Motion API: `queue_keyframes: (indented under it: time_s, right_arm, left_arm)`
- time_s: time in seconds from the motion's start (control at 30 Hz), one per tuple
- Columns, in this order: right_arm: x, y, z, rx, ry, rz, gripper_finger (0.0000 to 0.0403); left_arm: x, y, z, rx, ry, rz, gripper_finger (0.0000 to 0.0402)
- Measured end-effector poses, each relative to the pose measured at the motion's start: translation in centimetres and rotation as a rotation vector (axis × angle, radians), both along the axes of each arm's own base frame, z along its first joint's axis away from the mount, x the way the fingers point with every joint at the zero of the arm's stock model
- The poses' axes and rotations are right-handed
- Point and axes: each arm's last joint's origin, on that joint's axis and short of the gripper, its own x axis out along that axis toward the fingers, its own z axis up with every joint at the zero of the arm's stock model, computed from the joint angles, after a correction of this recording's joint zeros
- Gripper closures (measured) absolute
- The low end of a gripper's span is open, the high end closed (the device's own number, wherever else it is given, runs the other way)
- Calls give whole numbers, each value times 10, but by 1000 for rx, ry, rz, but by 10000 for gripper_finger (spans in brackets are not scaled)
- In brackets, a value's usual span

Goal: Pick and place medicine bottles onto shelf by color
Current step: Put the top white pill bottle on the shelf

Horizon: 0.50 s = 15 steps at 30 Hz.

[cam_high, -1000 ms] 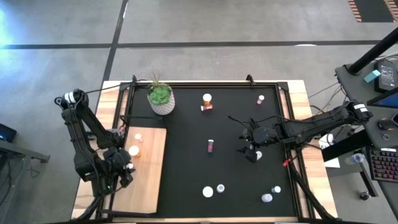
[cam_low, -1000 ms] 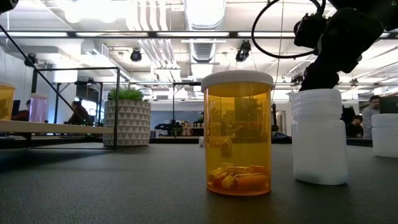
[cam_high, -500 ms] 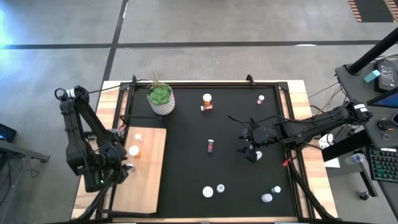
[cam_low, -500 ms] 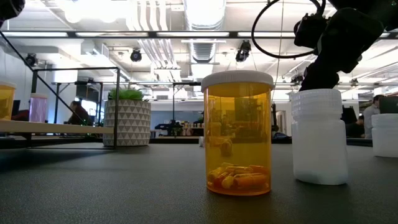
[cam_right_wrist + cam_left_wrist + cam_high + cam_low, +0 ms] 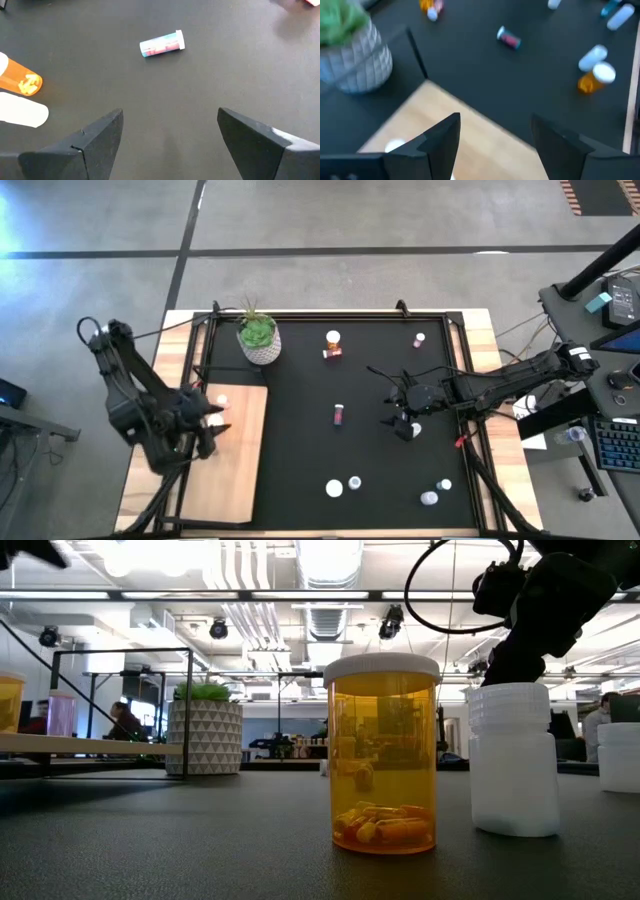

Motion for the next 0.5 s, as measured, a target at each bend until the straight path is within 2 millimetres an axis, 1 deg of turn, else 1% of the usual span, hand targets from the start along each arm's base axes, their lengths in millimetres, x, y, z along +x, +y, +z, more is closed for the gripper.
queue_keyframes:
  time_s: [0.13, 0.33, 0.5]
  right_arm:
    - [0, 0, 0, 0, 0, 0, 87]
    - [0, 0, 0, 0, 0, 0, 87]
    - [0, 0, 0, 0, 0, 0, 87]
  left_arm:
    - [27, 0, 10, 59, -93, -20, 178]
    - [81, -3, 24, 159, -264, -80, 178]
    - [119, 0, 27, 185, -356, -76, 178]
